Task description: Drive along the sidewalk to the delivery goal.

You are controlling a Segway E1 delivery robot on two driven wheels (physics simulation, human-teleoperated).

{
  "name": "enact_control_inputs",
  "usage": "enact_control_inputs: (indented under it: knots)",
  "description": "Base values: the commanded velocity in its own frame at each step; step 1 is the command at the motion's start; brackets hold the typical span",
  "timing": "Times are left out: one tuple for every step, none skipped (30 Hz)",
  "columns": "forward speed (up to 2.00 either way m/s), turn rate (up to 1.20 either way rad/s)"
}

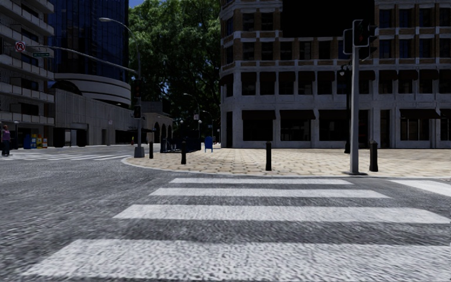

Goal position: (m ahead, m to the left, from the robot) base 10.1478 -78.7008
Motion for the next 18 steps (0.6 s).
enact_control_inputs:
  knots:
    - [2.00,0.00]
    - [2.00,0.00]
    - [2.00,0.00]
    - [2.00,0.00]
    - [2.00,0.00]
    - [2.00,0.00]
    - [2.00,0.00]
    - [2.00,0.00]
    - [2.00,0.00]
    - [2.00,0.00]
    - [2.00,0.00]
    - [2.00,0.00]
    - [2.00,0.00]
    - [2.00,0.00]
    - [2.00,0.00]
    - [2.00,0.00]
    - [2.00,0.00]
    - [2.00,0.00]
